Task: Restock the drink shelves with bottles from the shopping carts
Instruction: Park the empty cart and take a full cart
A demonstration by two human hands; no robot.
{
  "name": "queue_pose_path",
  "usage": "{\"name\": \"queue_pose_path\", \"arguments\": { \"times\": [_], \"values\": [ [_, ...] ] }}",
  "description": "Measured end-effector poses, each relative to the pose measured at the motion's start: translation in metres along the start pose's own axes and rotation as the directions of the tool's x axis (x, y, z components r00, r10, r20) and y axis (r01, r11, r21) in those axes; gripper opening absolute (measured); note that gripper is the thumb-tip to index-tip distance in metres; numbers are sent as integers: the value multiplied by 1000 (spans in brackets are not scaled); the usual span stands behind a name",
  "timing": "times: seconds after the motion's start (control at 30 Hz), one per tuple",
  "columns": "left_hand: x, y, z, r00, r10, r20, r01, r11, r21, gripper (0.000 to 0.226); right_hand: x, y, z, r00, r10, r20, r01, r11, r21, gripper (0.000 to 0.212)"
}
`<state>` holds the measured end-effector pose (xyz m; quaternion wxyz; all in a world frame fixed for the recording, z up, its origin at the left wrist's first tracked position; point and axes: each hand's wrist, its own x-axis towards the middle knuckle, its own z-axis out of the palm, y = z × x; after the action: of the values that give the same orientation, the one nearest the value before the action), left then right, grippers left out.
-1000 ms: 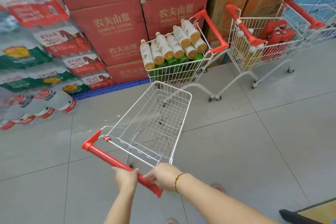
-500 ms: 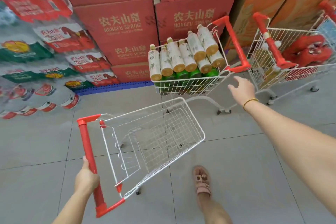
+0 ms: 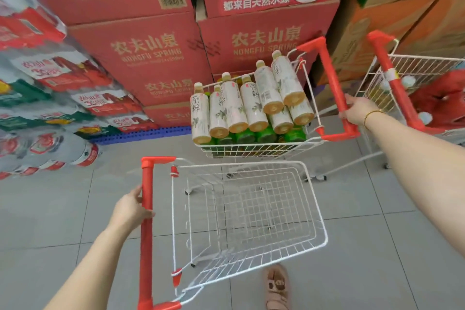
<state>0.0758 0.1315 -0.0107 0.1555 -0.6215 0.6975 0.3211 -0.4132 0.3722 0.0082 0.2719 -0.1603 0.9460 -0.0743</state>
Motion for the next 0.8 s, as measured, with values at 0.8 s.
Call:
{"name": "queue_pose_path", "arguments": {
  "times": [0.8],
  "values": [
    [-5, 22, 13, 937, 156, 311, -90, 972, -217, 43, -54, -105, 83, 987, -158, 12, 152, 965, 215, 79]
  ]
}}
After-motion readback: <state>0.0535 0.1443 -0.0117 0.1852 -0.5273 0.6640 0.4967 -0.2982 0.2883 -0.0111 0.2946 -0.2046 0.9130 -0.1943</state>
